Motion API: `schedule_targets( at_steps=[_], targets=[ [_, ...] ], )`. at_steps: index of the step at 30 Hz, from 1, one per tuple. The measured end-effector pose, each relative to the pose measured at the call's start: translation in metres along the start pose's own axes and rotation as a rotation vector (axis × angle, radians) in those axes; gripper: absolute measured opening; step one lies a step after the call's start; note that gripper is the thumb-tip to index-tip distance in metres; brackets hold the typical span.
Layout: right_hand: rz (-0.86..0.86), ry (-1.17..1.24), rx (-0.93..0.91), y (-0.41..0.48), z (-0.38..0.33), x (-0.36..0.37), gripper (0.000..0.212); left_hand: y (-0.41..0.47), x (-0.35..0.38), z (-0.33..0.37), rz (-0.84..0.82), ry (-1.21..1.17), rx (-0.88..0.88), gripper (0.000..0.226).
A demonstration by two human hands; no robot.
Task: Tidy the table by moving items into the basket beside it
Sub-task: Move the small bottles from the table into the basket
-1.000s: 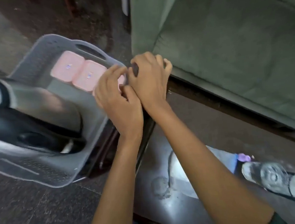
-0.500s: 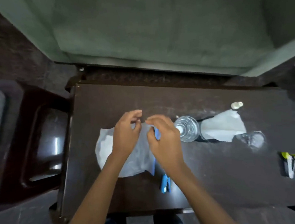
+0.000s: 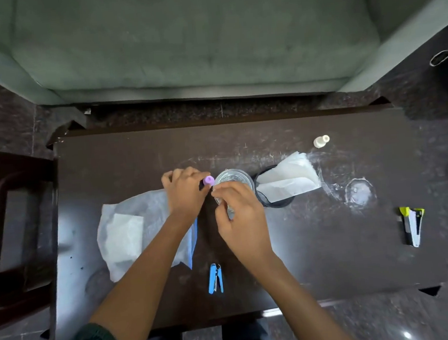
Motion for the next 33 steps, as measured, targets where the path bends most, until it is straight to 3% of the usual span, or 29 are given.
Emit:
schedule_targets(
  at_steps=[5,8,10,13,17,21,27,31,33],
  targets=[
    [0.019,0.097,-0.108,0.024,-0.027,-0.043,0.022,0.006,-0.035,0.007,0.158,-0.065,-0.029,0.017],
    [0.043,-0.046,-0.121,0.065,0.008,-0.075,0.023,0.012,-0.060,0.012,0.220,-0.124,-0.014,0.018],
    [0.034,-0.225,0.014,0.092,0.061,-0.090,0.026,0.015,-0.070,0.013,0.232,-0.151,-0.007,0.016],
    [-0.109,-0.493,0.333,0.113,0.145,-0.098,0.039,0.016,-0.073,0.012,0.234,-0.169,0.011,0.015],
    [-0.302,-0.632,0.480,0.115,0.202,-0.090,0.051,0.011,-0.069,0.013,0.224,-0.153,0.053,0.018],
    [-0.319,-0.695,0.611,0.104,0.228,-0.091,0.045,0.007,-0.072,0.008,0.225,-0.159,0.030,0.016],
    [-0.204,-0.431,0.521,0.117,0.211,-0.088,0.023,-0.009,-0.099,-0.010,0.264,-0.263,0.005,0.015],
    [-0.230,-0.202,0.343,0.148,0.136,-0.070,0.017,-0.035,-0.128,-0.049,0.308,-0.381,-0.100,0.019],
    [-0.304,-0.078,0.294,0.159,0.091,-0.044,0.028,-0.050,-0.150,-0.074,0.345,-0.399,-0.160,0.021]
  ],
)
Point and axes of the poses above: each hand's wrist, its own y-axis towards the middle knuckle, its own x-axis out of the palm, z = x × y, the point moved 7 cm from there along y, towards the middle knuckle, and after that the axes turned 4 degrees about -x, right-handed, at the moved point
